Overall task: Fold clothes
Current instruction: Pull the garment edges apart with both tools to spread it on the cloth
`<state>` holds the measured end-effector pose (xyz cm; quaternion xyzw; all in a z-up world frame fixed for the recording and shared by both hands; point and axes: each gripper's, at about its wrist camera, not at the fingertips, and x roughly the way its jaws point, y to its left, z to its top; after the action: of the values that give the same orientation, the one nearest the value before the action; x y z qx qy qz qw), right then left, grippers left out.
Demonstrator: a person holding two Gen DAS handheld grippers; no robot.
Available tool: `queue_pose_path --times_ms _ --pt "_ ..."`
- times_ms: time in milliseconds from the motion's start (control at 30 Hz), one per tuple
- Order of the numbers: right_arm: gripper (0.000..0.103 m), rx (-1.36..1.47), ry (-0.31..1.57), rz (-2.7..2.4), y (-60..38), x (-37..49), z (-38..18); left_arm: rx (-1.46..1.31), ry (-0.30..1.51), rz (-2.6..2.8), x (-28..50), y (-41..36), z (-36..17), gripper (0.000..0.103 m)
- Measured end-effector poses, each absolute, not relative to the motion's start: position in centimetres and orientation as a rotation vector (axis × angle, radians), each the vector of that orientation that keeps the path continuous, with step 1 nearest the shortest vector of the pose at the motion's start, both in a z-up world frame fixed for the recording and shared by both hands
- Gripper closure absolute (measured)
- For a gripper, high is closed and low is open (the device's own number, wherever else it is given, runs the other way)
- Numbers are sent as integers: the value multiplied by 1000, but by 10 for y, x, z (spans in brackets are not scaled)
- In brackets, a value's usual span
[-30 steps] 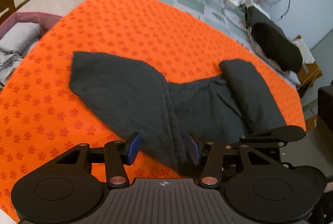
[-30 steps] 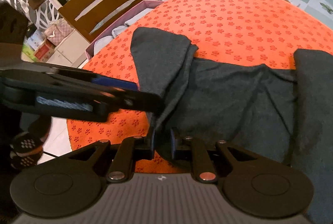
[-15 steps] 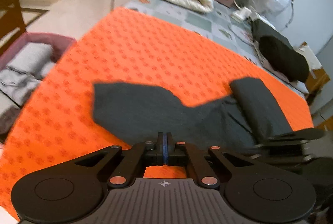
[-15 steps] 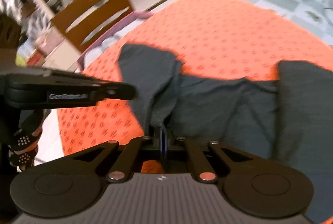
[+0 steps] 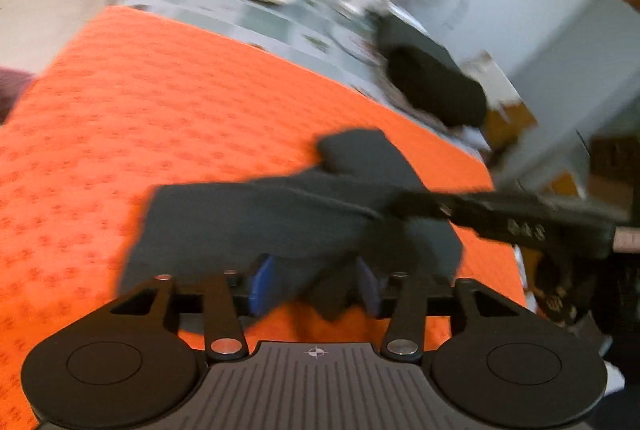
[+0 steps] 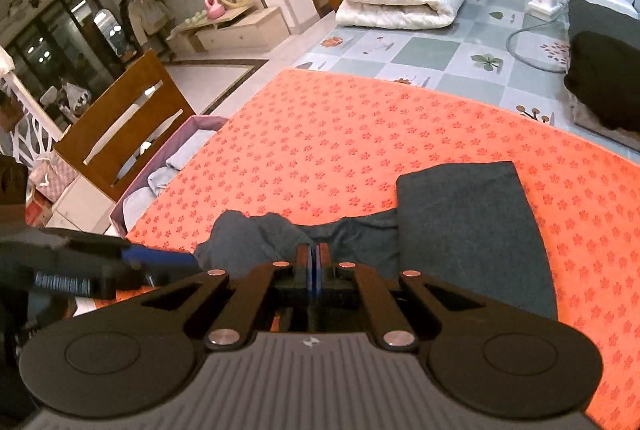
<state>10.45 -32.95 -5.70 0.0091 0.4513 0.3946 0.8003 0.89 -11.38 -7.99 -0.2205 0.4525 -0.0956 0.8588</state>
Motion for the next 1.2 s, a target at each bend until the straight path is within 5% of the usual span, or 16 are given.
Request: queue_pose_path --times_ms 367,433,467,500,1033,1200 --pt "100 42 954 825 -327 99 -57 -316 1079 -205 27 -166 -126 52" --pt "100 48 948 814 -329 97 -57 -312 1090 -175 28 -167 -134 65" --pt "100 51 943 806 -330 96 -56 -303 1077 -162 25 -166 -134 91" --pt "100 52 933 795 -332 95 -55 -294 1062 -149 23 -165 -134 99" --pt "101 200 650 352 -464 123 21 -282 587 157 20 -69 30 99" --pt "101 198 621 185 -509 127 31 -276 614 244 35 -44 36 99"
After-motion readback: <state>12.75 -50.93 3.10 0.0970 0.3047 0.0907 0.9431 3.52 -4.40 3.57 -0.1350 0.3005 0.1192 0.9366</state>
